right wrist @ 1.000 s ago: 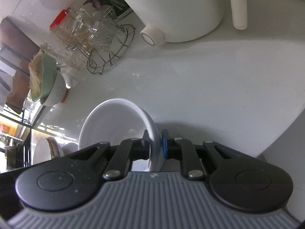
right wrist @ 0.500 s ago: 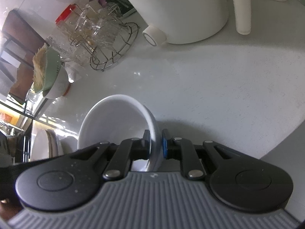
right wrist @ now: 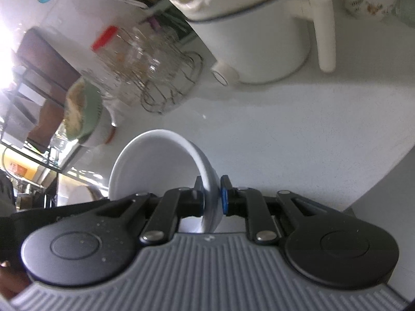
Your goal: Organize plates and bowls
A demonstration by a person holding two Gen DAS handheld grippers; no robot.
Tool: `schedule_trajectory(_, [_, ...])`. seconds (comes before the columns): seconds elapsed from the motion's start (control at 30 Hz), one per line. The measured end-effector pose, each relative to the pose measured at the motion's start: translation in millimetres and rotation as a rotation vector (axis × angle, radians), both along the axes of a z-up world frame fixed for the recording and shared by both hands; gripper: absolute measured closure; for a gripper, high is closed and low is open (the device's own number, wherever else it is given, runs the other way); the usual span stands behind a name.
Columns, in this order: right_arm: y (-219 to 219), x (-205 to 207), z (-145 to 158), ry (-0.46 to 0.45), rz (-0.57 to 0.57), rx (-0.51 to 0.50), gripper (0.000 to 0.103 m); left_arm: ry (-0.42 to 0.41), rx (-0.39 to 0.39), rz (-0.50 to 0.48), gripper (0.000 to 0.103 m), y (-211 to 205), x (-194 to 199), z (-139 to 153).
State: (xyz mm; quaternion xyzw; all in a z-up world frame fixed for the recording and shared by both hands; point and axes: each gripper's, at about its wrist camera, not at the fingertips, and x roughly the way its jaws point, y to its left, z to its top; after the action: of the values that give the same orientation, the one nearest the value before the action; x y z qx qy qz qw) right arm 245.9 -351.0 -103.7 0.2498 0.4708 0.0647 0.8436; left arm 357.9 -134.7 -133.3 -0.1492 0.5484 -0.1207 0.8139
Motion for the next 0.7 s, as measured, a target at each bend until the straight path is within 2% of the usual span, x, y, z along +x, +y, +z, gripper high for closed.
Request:
schedule_trajectory(0.3, [9.7, -3.1, 39.1, -0.053, 0.006, -0.002, 0.087, -0.037, -0.01, -0.003, 0.081, 17.8, -7.2, 45.0])
schedule_trajectory(0.63, [40.2, -6.5, 58.8, -0.092, 0.041, 0.004, 0.087, -0.067, 0.009, -0.026, 0.081, 50.8, -16.3, 66.7])
schedule_trajectory(0.7, [48.5, -7.2, 61.7, -0.102, 0.049, 0.0, 0.087, -0.077, -0.01, -0.017, 0.081, 62.5, -19.2, 68.8])
